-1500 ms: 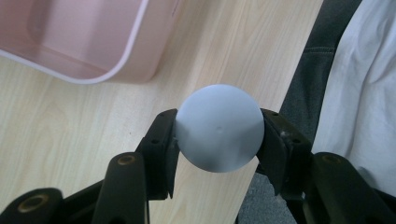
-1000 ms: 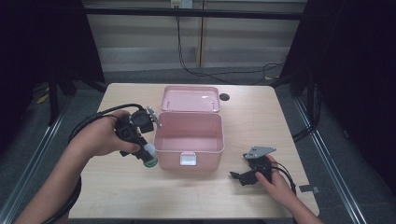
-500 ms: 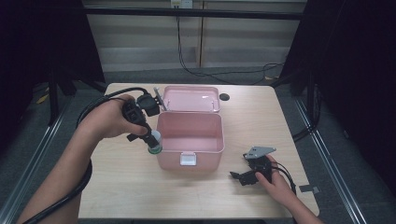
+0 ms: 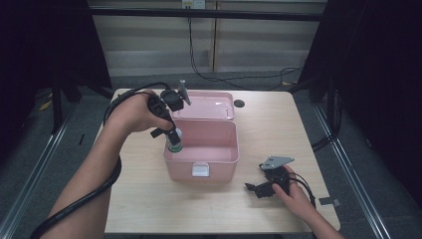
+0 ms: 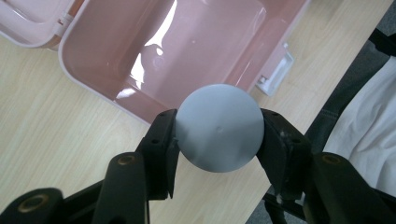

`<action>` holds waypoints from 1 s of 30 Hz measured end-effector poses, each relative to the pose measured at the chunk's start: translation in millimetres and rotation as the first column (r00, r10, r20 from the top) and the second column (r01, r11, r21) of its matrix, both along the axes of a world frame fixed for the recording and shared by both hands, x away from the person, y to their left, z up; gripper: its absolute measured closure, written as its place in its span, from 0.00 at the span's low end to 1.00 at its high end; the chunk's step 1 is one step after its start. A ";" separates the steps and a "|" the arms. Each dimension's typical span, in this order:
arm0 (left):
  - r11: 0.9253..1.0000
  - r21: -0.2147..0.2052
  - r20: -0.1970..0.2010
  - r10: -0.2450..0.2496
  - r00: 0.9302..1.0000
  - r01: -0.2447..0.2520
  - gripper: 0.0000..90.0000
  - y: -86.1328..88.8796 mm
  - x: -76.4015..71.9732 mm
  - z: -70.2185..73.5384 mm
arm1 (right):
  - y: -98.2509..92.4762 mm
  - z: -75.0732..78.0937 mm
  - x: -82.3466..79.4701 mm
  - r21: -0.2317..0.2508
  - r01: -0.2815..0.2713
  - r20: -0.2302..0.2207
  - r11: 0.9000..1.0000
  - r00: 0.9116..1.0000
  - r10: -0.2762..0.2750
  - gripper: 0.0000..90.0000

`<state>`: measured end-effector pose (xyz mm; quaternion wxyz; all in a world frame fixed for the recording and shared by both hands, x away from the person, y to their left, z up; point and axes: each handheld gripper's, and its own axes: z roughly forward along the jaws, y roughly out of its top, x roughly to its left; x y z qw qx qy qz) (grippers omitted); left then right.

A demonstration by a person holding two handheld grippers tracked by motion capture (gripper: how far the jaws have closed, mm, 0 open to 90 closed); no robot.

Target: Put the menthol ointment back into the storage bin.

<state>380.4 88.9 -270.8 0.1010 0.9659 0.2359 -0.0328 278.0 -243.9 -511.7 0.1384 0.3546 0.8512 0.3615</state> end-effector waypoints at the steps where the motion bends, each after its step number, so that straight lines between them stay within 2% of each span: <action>1: 1.000 0.002 0.002 0.006 1.000 -0.006 0.56 -1.7 1.5 -1.3 | 0.0 0.1 -0.1 -0.002 0.002 0.000 1.000 1.000 -0.002 0.09; 5: 1.000 0.020 0.002 0.013 1.000 -0.013 0.56 -9.4 7.9 -6.0 | 0.1 0.0 -0.1 0.000 0.001 0.000 1.000 1.000 -0.001 0.09; 10: 0.999 0.024 0.014 0.039 0.999 -0.040 0.56 -19.4 16.0 -12.3 | 0.1 0.0 -0.1 0.000 0.001 0.000 1.000 1.000 -0.001 0.08; 17: 0.997 0.027 0.008 0.075 0.997 -0.075 0.56 -30.2 25.2 -23.2 | 0.0 0.0 -0.1 -0.001 0.000 0.000 1.000 1.000 0.000 0.09; 30: 0.988 0.037 0.022 0.149 0.989 -0.150 0.56 -45.2 38.2 -48.5 | 0.1 0.0 -0.1 0.000 0.002 0.000 1.000 1.000 -0.002 0.08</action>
